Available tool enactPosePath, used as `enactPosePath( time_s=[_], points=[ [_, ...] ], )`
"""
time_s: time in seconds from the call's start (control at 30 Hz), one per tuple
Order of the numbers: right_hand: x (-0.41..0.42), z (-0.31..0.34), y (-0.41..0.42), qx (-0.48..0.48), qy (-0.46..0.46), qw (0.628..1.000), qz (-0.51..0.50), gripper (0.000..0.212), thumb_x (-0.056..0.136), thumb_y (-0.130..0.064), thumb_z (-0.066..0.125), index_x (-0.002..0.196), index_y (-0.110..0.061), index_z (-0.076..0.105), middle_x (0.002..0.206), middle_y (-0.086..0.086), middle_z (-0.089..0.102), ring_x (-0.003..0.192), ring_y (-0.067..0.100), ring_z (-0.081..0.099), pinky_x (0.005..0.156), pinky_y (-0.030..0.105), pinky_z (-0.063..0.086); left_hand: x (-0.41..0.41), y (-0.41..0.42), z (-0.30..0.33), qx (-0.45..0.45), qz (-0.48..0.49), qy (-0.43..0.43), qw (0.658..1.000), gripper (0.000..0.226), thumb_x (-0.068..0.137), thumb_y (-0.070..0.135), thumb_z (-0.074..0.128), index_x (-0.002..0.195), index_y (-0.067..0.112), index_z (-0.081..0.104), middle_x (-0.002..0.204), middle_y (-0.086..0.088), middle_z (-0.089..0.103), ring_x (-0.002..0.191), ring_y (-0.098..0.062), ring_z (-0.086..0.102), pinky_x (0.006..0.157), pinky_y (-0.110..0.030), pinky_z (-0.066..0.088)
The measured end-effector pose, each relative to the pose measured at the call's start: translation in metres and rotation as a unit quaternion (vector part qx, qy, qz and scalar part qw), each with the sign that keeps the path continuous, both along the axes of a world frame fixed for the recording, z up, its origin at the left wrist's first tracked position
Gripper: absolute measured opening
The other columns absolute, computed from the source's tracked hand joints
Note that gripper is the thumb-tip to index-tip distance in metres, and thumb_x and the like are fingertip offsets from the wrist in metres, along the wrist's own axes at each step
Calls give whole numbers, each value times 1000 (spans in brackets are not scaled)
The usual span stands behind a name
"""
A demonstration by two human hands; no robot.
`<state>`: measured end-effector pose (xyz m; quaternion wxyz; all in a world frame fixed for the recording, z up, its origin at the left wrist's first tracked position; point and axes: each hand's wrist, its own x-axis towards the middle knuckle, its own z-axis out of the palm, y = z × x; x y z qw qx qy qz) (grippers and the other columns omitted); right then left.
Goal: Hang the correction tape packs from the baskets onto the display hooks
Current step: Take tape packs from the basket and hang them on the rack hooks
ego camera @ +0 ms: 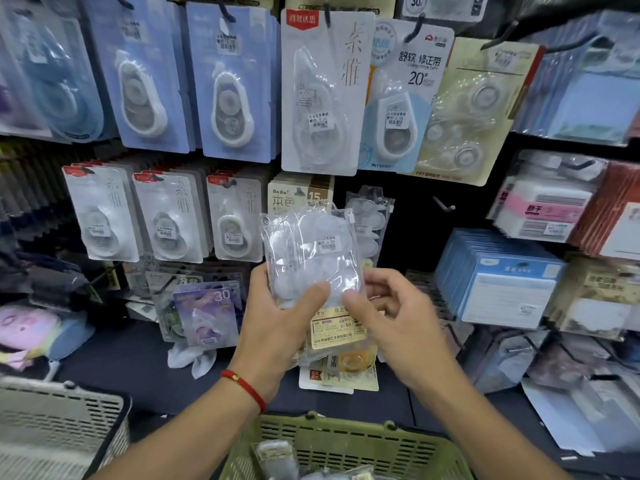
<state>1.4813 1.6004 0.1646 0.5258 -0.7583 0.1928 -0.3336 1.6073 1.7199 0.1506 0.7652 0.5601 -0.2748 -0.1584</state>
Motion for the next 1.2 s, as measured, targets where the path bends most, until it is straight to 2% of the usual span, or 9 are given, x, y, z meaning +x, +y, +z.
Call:
enactPosePath(
  time_s=[0.13, 0.27, 0.37, 0.4, 0.5, 0.63, 0.8, 1.0, 1.2],
  points=[
    [2, 1, -3, 33, -9, 999, -5, 22, 89, -30, 83, 110, -28, 75, 101, -2, 78, 94, 24, 75, 83, 38, 64, 4, 1, -2, -4, -14, 4, 1000, 77, 65, 39, 93, 130, 28, 54, 114, 8, 78, 101, -15, 78, 74, -24, 63],
    [-1, -1, -8, 73, -3, 997, 23, 20, 97, -26, 76, 114, -22, 68, 103, -3, 80, 93, 15, 78, 73, 26, 62, 12, 4, -2, 17, -8, -2, 1000, 91, 54, 62, 96, 129, 33, 54, 118, 8, 78, 107, -17, 77, 90, -39, 64],
    [-2, 0, -11, 107, -34, 994, -15, 21, 95, -32, 69, 111, -23, 60, 93, -4, 81, 79, 10, 77, 60, 22, 57, 19, 5, -4, 22, -10, 7, 1000, 86, 56, 58, 96, 128, 34, 55, 120, 5, 77, 109, -21, 76, 97, -52, 60],
    [-3, 1, -13, 111, -42, 992, -41, 24, 89, -36, 66, 109, -24, 58, 86, -5, 79, 74, 10, 74, 58, 28, 56, 20, 5, -4, 24, -4, 8, 1000, 82, 58, 56, 94, 128, 35, 56, 120, 4, 77, 109, -21, 76, 97, -53, 60],
    [-2, 3, -19, 101, -46, 990, -87, 22, 92, -36, 65, 109, -26, 54, 86, 4, 77, 78, 20, 69, 77, 55, 58, 20, 5, -5, 27, 23, 0, 999, 81, 58, 58, 92, 127, 36, 56, 117, 7, 77, 107, -17, 76, 95, -48, 61],
    [-1, 2, -23, 75, -28, 993, -90, 13, 104, -33, 62, 113, -31, 53, 101, 17, 76, 92, 37, 72, 90, 65, 55, 19, 5, -3, 24, 29, 5, 999, 75, 64, 55, 94, 126, 37, 55, 113, 12, 78, 104, -12, 77, 87, -38, 61],
    [1, 3, -21, 84, -34, 992, -89, 13, 102, -43, 59, 112, -39, 53, 107, 18, 74, 101, 42, 69, 89, 65, 56, 19, 6, -3, 21, 33, -3, 999, 77, 62, 60, 92, 126, 39, 54, 113, 17, 77, 103, -7, 76, 83, -27, 59],
    [4, 8, -16, 105, -65, 985, -124, 35, 85, -49, 61, 114, -31, 55, 104, 16, 76, 98, 41, 72, 88, 68, 56, 21, 6, -5, 18, 39, 1, 999, 80, 59, 60, 90, 127, 37, 54, 114, 13, 78, 103, -11, 77, 89, -40, 60],
    [2, 6, -20, 92, -68, 983, -146, 16, 100, -35, 63, 113, -30, 57, 104, 11, 77, 97, 36, 73, 89, 65, 57, 22, 6, -5, 23, 48, -5, 999, 79, 59, 61, 90, 126, 38, 55, 114, 14, 77, 104, -9, 76, 92, -40, 59]
  ],
)
